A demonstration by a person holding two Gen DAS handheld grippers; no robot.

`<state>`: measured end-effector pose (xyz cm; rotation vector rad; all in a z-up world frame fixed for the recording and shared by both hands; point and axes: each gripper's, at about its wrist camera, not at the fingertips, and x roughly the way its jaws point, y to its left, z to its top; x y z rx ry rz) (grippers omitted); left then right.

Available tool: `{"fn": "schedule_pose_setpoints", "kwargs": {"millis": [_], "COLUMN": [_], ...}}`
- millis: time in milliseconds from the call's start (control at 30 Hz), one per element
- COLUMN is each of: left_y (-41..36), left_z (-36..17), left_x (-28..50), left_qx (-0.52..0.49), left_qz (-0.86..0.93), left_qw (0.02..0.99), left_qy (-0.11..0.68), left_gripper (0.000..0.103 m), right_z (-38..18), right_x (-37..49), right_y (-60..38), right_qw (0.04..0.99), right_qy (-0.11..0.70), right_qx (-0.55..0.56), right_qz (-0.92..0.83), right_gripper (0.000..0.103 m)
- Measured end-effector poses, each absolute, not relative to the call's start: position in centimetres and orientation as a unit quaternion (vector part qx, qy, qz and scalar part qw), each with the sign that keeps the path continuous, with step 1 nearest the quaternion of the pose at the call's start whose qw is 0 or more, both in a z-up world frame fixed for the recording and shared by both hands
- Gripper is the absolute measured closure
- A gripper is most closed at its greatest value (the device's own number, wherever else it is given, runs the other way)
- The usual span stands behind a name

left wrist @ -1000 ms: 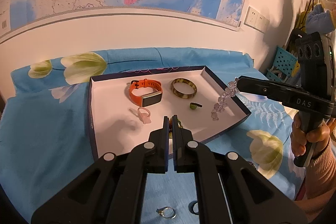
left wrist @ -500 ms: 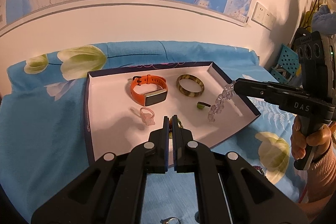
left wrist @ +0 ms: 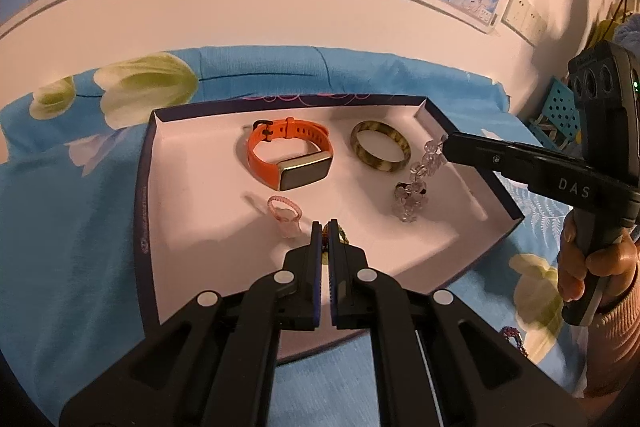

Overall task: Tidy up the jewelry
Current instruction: 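Carry the yellow ring into the box with the left tool while the right carries the bracelet there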

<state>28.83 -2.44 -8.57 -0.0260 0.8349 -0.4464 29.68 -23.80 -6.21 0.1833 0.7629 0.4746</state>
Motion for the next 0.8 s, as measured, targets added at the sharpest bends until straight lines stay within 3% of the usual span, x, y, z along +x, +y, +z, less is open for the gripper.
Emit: {"fn": "schedule_pose_setpoints", "kwargs": {"millis": [400, 500, 800], "left_y": [-2.4, -2.5, -2.7], "left_z": [-9.8, -9.9, -10.0], "left_x": [30.6, 30.7, 30.6], "left_qx": [-0.02, -0.019, -0.007], "left_qz": [-0.202, -0.199, -0.192], "left_qw": [0.884, 0.884, 0.888], "left_qy": [0.422, 0.423, 0.418], "left_gripper": [0.1, 0.1, 0.087], "right_z": [-7.7, -7.8, -7.1], "right_x": [31.4, 31.4, 29.9], "right_y": [-24.0, -24.2, -24.5], "right_qw": [0.894, 0.896, 0.901], "right_qy": [0.389, 0.386, 0.375], "right_qx": [0.095, 0.1, 0.094], "right_qz": [0.2, 0.195, 0.196], "right_gripper": [0.093, 0.076, 0.072]}}
